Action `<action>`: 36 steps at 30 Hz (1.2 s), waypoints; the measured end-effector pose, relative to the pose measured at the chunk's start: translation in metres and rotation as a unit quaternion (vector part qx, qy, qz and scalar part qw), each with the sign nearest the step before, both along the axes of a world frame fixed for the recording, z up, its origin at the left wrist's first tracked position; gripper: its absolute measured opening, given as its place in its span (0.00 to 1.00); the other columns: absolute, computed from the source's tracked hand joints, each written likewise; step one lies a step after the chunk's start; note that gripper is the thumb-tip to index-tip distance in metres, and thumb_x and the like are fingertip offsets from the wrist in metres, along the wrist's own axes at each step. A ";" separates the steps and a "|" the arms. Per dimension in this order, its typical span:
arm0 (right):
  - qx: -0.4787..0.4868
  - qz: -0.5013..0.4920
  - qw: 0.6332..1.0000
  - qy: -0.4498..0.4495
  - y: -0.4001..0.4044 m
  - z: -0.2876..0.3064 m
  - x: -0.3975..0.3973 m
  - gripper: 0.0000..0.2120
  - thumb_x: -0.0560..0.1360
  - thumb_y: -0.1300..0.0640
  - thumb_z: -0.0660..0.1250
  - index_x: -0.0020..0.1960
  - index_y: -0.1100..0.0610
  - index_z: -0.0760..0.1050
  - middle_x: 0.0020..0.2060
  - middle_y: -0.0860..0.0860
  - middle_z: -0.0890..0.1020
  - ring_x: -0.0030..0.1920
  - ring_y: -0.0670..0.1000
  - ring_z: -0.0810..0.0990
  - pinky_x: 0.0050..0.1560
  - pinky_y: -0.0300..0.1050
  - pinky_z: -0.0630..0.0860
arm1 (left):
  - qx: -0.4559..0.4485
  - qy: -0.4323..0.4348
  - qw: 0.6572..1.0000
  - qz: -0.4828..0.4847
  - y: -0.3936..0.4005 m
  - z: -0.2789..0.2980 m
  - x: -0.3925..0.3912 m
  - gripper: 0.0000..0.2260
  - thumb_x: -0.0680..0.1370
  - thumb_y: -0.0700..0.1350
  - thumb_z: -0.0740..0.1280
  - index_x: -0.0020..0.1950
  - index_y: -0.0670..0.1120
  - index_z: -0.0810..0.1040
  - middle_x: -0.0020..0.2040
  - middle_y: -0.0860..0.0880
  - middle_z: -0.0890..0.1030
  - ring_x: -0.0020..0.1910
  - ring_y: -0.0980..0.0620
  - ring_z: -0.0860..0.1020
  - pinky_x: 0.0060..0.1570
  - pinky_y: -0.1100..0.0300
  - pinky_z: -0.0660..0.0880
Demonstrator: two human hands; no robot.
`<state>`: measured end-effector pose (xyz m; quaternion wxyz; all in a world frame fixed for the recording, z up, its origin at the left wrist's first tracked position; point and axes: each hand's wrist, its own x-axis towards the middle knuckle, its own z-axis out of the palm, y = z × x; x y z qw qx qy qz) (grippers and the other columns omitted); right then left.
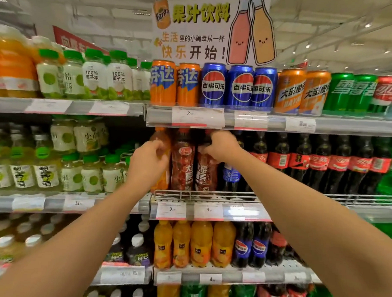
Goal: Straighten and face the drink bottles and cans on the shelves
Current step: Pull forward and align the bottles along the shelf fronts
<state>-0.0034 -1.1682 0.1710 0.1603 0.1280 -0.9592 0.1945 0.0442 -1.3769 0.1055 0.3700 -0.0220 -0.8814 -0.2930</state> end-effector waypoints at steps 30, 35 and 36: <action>0.099 -0.019 0.995 0.017 0.014 -0.259 0.074 0.13 0.79 0.49 0.63 0.60 0.52 0.77 0.53 0.49 0.81 0.48 0.54 0.82 0.43 0.50 0.79 | -0.289 -0.007 0.947 -0.138 -0.002 -0.169 0.022 0.22 0.78 0.45 0.66 0.73 0.50 0.73 0.82 0.48 0.58 0.62 0.44 0.74 0.66 0.44 0.68; 0.105 -0.073 0.985 -0.114 -0.006 -0.278 0.041 0.17 0.80 0.46 0.63 0.62 0.56 0.77 0.59 0.55 0.81 0.58 0.57 0.80 0.55 0.52 0.79 | -0.271 -0.010 0.953 -0.137 -0.004 -0.174 0.020 0.22 0.77 0.49 0.61 0.72 0.54 0.73 0.82 0.51 0.57 0.61 0.48 0.76 0.65 0.45 0.72; 0.090 -0.061 0.985 -0.137 -0.006 -0.276 0.033 0.18 0.81 0.47 0.62 0.64 0.56 0.77 0.62 0.57 0.80 0.63 0.58 0.78 0.60 0.52 0.77 | -0.266 -0.010 0.954 -0.138 -0.002 -0.172 0.021 0.23 0.76 0.50 0.58 0.71 0.54 0.74 0.82 0.52 0.59 0.59 0.49 0.76 0.63 0.45 0.73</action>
